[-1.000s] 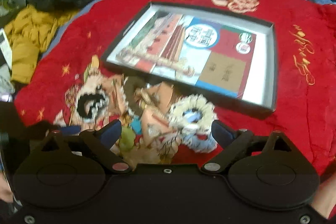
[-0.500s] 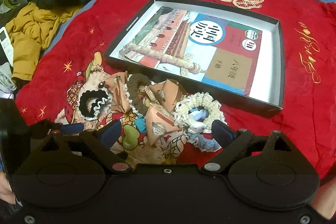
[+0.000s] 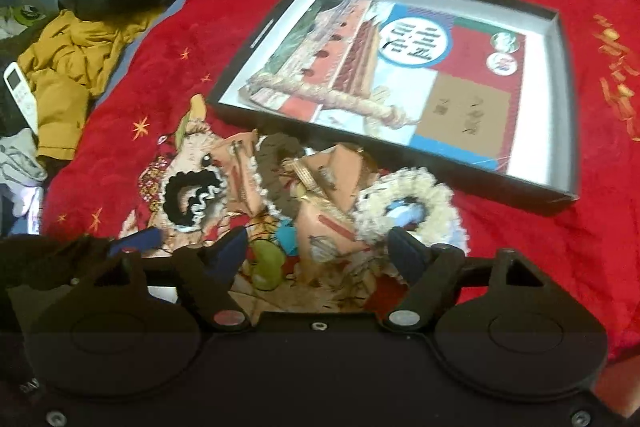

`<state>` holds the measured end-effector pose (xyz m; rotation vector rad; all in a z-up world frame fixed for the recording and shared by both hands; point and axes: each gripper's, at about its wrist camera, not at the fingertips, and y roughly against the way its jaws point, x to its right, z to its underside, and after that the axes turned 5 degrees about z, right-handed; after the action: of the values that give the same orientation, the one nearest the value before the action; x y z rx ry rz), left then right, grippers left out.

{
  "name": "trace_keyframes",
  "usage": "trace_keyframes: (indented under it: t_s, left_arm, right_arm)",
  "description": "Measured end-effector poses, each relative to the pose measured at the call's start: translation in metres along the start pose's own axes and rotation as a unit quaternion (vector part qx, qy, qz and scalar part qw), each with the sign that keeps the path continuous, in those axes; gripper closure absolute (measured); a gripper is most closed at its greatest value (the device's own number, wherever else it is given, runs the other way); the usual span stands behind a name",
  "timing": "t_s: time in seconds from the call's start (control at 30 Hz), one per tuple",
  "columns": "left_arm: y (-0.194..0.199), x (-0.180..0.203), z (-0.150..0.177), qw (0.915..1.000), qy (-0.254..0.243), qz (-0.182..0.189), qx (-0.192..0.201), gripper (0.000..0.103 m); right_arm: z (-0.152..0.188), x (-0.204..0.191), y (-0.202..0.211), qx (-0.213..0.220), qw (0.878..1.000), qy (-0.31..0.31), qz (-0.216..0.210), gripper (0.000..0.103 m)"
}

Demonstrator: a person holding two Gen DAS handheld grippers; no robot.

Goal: Organize objects
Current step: 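Move both tools toward the pile of packets and scrunchies, then close left tool on black-white lace scrunchie while right tool closes on Choco Magic packet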

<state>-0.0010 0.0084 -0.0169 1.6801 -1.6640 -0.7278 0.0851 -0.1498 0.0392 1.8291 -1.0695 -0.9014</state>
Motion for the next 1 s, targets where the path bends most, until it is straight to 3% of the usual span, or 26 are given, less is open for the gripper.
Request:
trace_keyframes:
  t_s: [0.1, 0.23, 0.5, 0.6, 0.63, 0.8, 1.0]
  left_arm:
    - [-0.005, -0.002, -0.005, 0.9999, 0.005, -0.014, 0.008, 0.026]
    - [-0.009, -0.006, -0.007, 0.9991, 0.014, -0.035, 0.022, 0.031]
    - [-0.019, -0.007, -0.008, 0.9989, 0.017, -0.038, 0.020, 0.033]
    - [-0.021, -0.008, -0.008, 0.9985, 0.023, -0.044, 0.025, 0.057]
    - [-0.022, -0.008, -0.008, 0.9985, 0.024, -0.044, 0.024, 0.070]
    - [-0.022, -0.011, -0.010, 0.9986, 0.034, -0.033, 0.022, 0.078]
    - [-0.015, -0.007, -0.008, 0.9991, 0.028, -0.019, 0.026, 0.079]
  right_arm:
    - [0.000, 0.000, -0.011, -0.017, 1.000, -0.009, -0.014, 0.039]
    - [0.001, 0.001, -0.019, -0.020, 1.000, -0.021, -0.008, 0.043]
    - [-0.001, 0.006, -0.030, -0.029, 0.998, -0.048, -0.013, 0.047]
    - [-0.001, 0.008, -0.037, -0.040, 0.997, -0.059, -0.002, 0.047]
    - [-0.001, 0.008, -0.040, -0.043, 0.997, -0.061, 0.001, 0.047]
    - [-0.003, 0.009, -0.049, -0.052, 0.996, -0.070, 0.014, 0.054]
    - [-0.002, 0.009, -0.047, -0.055, 0.996, -0.068, 0.012, 0.057]
